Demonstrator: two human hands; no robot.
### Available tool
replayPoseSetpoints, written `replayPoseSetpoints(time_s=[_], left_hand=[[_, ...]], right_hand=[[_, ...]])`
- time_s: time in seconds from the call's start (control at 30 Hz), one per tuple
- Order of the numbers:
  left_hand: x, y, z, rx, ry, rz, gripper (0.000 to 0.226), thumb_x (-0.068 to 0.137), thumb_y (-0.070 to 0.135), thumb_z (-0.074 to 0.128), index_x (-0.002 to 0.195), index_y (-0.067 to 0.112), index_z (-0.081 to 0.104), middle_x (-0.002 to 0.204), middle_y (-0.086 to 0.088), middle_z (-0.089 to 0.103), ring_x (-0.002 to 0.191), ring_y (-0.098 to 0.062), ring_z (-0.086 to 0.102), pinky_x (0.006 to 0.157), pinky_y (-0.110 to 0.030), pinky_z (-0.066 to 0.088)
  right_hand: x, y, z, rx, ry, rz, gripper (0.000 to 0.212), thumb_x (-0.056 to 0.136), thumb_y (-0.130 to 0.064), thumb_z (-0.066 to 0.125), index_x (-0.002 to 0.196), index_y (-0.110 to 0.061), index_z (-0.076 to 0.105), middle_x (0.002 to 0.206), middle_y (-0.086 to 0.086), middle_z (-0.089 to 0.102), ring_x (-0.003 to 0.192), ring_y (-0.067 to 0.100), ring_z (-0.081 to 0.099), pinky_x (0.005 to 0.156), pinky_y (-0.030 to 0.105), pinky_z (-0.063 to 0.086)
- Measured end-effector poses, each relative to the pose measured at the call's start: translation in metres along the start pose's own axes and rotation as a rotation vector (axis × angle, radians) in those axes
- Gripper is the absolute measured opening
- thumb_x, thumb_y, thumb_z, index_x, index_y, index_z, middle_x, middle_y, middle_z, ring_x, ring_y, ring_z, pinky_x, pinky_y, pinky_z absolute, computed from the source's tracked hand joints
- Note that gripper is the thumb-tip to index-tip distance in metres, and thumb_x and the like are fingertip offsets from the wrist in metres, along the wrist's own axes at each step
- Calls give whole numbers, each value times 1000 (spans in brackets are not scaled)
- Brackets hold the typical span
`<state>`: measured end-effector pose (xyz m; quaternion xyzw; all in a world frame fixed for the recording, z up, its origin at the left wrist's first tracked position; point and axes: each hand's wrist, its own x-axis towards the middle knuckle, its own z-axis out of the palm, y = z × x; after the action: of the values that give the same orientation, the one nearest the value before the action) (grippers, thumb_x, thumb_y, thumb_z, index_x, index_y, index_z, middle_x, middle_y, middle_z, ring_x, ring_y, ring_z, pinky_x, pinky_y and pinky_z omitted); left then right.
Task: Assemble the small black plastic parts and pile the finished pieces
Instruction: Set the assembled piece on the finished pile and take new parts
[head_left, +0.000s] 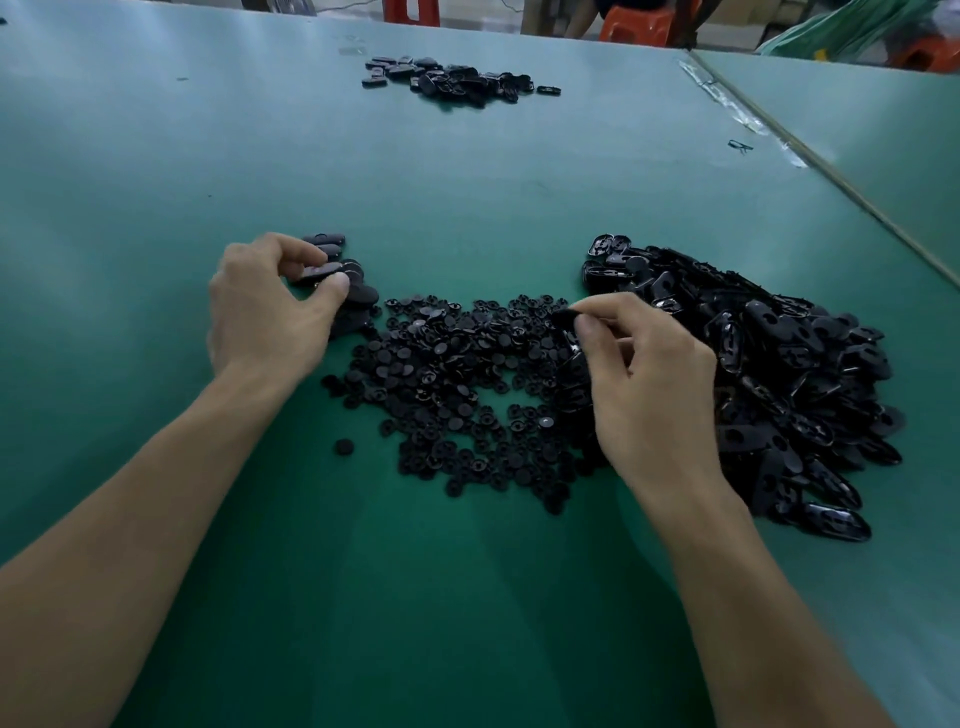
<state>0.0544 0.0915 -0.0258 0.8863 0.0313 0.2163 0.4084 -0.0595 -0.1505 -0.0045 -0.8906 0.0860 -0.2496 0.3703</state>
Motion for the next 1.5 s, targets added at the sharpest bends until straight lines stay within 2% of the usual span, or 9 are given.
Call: replayPoseSetpoints(time_s=[0.13,0.3,0.4,0.57,0.67,0.87,1.0,1.13,1.5], left_hand=[[-9,28,0,-174,-88,129,10,86,30,72,80,33,65,75,16,67,68,1,63,71,-22,52],[-40,66,3,-447,-530,195,13,80,41,74,87,30,74,75,11,74,68,-5,68,65,-21,56],[-50,72,6,-525,-618,151,8,85,19,79,90,22,75,75,0,76,70,-17,73,66,-29,60],[-52,72,7,-649,-698,-7,9,86,3,74,91,11,74,72,-7,75,64,-14,72,61,-23,58],[-53,71,7,-666,-677,-77,6,88,4,73,90,10,73,70,-8,75,64,-14,72,60,-22,58],[-49,71,9,-779,-516,-191,9,93,2,66,90,10,71,72,-5,73,66,-13,72,62,-21,58],[-47,68,10,-767,-464,-189,17,95,-1,63,98,14,70,75,-4,68,66,-9,68,65,-20,57],[-47,66,10,-800,-440,-212,11,87,-1,73,85,10,70,67,-2,70,61,-12,67,61,-21,56],[-51,67,14,-656,-491,-41,14,92,16,71,96,28,76,78,4,67,66,-6,51,58,-17,45]], right_hand=[[-3,-5,6,229,-92,8,21,98,-14,64,113,-23,75,83,-15,69,71,1,64,65,5,44],[-5,-10,11,441,-263,85,20,92,-10,69,97,-28,66,79,-2,74,75,14,72,79,39,59],[-5,-12,10,543,-252,80,19,91,-6,70,93,-24,64,79,0,75,74,11,72,74,28,57],[-6,-9,11,435,-177,94,11,93,-19,70,97,-28,65,80,-5,74,79,10,71,77,31,57],[-7,-9,10,237,-54,36,4,96,-30,66,93,-30,64,74,-14,67,72,-4,63,64,6,43],[-11,-8,14,-71,-194,-69,11,95,-32,66,94,-22,70,84,-10,65,85,13,60,80,37,52],[-18,-14,17,-233,-371,-147,36,92,-48,65,122,-27,66,100,-10,58,102,12,48,90,27,42],[-22,-22,21,-353,-409,-174,58,93,-60,55,143,-31,51,108,-7,54,108,16,45,95,33,42],[-22,-25,29,-275,-332,-125,16,98,-33,61,107,-23,71,96,-3,59,100,19,49,90,36,44]])
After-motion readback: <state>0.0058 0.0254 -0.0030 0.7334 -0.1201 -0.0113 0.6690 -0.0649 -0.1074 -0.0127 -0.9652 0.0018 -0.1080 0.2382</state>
